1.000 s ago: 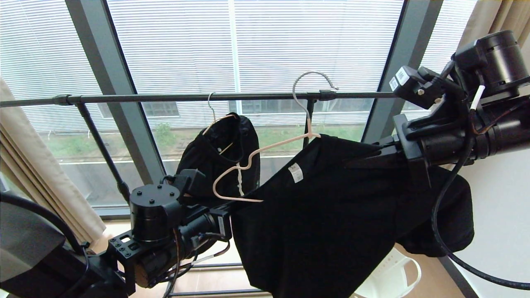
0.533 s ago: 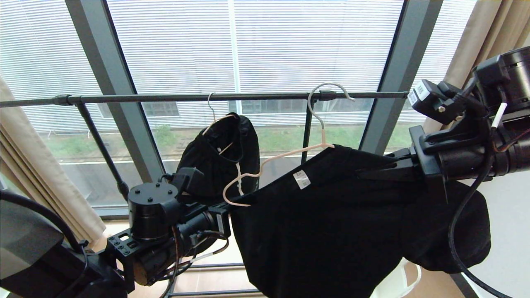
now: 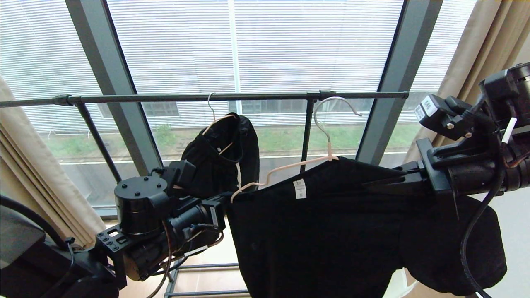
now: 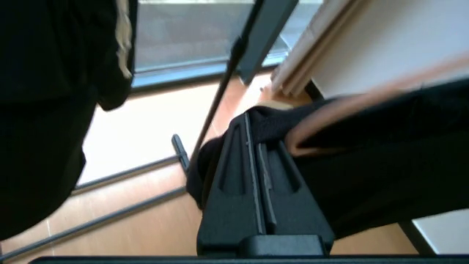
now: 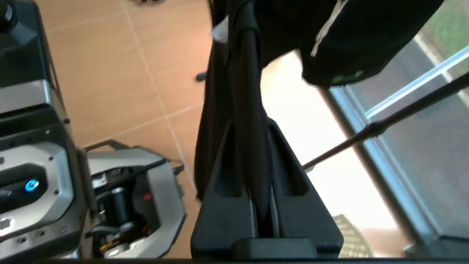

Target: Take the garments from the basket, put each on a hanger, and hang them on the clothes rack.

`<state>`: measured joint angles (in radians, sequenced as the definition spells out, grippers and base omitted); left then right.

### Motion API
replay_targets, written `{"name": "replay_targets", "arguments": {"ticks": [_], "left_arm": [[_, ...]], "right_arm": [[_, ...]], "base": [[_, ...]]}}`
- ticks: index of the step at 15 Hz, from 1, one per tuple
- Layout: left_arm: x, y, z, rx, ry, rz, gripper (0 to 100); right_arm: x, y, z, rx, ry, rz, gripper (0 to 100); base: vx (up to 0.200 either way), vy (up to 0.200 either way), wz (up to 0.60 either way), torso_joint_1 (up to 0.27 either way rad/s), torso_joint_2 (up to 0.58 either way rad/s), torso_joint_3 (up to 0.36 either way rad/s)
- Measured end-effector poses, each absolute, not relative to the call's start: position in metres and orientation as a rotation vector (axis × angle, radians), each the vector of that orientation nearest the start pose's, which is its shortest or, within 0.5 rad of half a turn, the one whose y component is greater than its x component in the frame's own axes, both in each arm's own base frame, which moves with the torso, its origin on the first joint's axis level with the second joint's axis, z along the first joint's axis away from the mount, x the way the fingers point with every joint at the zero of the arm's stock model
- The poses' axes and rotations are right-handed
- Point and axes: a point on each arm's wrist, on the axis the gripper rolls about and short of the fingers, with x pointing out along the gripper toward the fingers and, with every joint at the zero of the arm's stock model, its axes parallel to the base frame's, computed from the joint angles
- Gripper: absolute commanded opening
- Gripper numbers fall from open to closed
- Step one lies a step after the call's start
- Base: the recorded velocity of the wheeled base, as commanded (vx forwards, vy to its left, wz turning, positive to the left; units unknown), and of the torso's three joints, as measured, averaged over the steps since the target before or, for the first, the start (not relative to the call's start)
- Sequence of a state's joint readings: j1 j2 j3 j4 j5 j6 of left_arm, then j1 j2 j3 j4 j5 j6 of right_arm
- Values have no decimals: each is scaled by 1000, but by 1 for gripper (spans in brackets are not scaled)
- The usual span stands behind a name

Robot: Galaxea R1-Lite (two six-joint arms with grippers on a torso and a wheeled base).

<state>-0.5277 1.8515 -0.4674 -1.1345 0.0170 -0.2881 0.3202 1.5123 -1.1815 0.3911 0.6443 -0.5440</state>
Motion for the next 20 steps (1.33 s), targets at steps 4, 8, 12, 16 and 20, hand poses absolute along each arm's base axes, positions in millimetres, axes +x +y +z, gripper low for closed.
{"name": "replay_targets", "arguments": {"ticks": [4,8,12,16,20], "left_arm": [[248,-143,113,-221,287,-470,0],[244,-141,123,-230,256,-475,0],[240,-139,131,-237,227,-480,0],[232,-137,139,-212,195,-499,0],[224,-139,142,-202,186,-522,0]], "right_arm": [[232,90,242,-366,430,1084,0],[233,91,230,-364,446,1088,0],[236,93,222,-363,455,1094,0],[248,99,205,-381,349,1086,0],[248,112,180,-363,324,1175,0]], "base": [[0,0,0,0,0,0],[0,0,0,0,0,0],[0,0,0,0,0,0],[0,0,0,0,0,0],[0,0,0,0,0,0]]}}
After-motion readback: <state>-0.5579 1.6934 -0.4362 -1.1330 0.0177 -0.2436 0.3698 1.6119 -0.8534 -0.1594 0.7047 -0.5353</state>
